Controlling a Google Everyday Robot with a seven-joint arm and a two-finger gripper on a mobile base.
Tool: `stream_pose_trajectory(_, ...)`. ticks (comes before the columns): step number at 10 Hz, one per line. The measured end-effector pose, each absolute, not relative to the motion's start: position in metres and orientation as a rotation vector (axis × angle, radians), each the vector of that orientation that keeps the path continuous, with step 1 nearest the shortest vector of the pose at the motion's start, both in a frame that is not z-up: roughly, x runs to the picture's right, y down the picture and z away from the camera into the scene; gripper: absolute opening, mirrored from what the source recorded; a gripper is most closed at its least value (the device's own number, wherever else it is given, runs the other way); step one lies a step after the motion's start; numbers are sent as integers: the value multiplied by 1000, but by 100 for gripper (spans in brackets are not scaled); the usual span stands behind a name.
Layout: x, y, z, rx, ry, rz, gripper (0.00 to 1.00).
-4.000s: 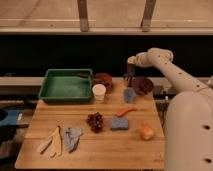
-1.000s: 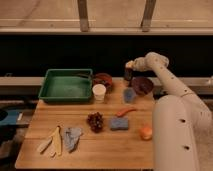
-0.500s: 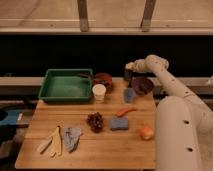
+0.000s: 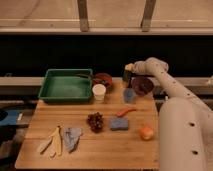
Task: Place eraser in metal cup
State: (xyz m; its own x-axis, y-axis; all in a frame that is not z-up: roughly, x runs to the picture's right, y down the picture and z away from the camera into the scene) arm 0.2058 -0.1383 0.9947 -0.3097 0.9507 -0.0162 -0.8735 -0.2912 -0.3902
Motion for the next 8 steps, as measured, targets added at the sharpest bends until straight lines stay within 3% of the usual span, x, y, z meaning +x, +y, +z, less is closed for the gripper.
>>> stream_pose_trajectory(4,203,-136,993,-290,-368,1846,75)
stream_pose_trajectory(5,202,-136,993,-292,-367,1843,80)
stream_pose_trajectory(8,200,-135,993,-297,-365,1836,80)
